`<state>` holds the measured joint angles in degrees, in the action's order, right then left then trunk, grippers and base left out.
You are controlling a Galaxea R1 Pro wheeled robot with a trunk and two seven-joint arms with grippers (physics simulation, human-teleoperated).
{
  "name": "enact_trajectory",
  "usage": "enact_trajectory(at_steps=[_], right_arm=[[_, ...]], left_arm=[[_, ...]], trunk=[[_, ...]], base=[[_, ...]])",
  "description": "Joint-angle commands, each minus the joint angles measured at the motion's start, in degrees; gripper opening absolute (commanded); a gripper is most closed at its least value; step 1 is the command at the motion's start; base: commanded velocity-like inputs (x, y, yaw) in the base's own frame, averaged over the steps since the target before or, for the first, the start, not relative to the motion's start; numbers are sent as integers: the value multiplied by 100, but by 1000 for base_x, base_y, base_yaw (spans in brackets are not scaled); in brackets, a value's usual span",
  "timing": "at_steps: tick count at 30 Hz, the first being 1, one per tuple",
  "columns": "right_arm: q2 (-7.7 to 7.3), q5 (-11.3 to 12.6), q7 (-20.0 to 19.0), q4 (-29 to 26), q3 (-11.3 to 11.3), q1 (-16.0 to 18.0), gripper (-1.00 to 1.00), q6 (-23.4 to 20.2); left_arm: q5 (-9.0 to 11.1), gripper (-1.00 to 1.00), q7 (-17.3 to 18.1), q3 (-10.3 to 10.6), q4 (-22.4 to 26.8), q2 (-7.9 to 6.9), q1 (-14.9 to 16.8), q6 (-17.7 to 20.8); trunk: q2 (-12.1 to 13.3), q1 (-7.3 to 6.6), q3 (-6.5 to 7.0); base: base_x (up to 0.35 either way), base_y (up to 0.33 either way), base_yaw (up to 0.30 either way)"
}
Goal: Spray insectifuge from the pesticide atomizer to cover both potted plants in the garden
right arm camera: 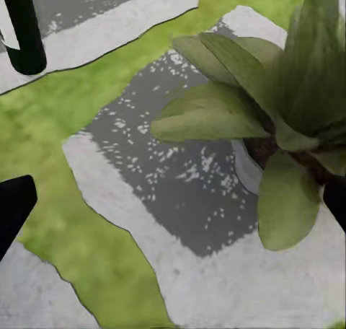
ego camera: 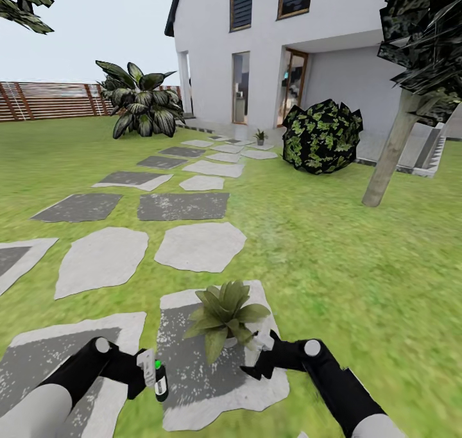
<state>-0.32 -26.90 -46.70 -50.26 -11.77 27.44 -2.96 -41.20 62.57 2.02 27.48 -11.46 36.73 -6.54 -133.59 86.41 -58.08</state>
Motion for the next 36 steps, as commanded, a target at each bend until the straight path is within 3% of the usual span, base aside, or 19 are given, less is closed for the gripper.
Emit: enact_trajectory(at_steps=[1,2,3,4,5,7,8,11,12,15,16,17,19,22,36], right_arm=[[-16,-3,227,81,503,-6,100,-9],[-21,4,360,187,887,-11,100,16],[-25,11,482,376,1510,-13,100,112],[-35,-3,577,660,2596,-17,100,528],[-76,-14,601,808,3161,-18,100,818],[-214,-21,616,1032,3795,-19,100,1149],[-508,-19,794,1449,4439,-24,100,1646],[-640,-18,1504,1744,4626,-122,100,2115],[-666,-17,2172,1945,4660,-229,100,2441],[-671,-15,3070,2272,4679,-383,100,2865],[-671,22,3428,2833,4693,-609,100,3054],[-671,23,3429,2857,4695,-613,100,3055],[-668,24,3433,2872,4700,-616,100,3051],[-652,17,3436,2871,4701,-617,100,3048],[-637,23,3636,2798,4710,-617,100,3056]], left_arm=[[39,-100,-23,-96,5,-4,-6,-41],[98,-100,-53,-223,4,-5,-10,-29],[164,-100,-146,-453,4,-2,-13,-14],[214,-100,-381,-837,3,9,-16,5],[229,-100,-492,-1008,5,19,-12,20],[238,-100,-574,-1196,9,31,-10,108],[241,-100,-623,-1442,43,34,-9,575],[238,-100,-682,-1571,87,41,6,1002],[237,-100,-729,-1599,98,52,25,1146],[236,-100,-946,-1622,107,74,64,1573],[189,-100,-1433,-1485,202,107,815,4415],[186,-100,-1429,-1359,204,102,896,4611],[176,-100,-1414,-1078,205,83,956,4757],[169,-100,-1400,-879,205,64,963,4814],[234,-100,-1379,-877,205,29,970,4795]], trunk=[[-2,-1,-5],[-2,-1,-5],[-2,-1,-5],[-2,-1,-5],[-2,-1,-5],[-2,-1,-5],[-2,-1,-5],[-2,-1,-5],[-2,-1,-5],[-2,-1,-5],[-2,-1,-5],[-2,-1,-5],[-2,-1,-5],[-2,-1,-5],[-2,-1,-5]], base=[[0,0,0],[0,0,0],[0,0,0],[0,0,0],[0,0,0],[0,0,0],[0,0,0],[0,0,0],[0,0,0],[0,0,0],[0,0,0],[0,0,0],[0,0,0],[0,0,0],[0,0,0]])
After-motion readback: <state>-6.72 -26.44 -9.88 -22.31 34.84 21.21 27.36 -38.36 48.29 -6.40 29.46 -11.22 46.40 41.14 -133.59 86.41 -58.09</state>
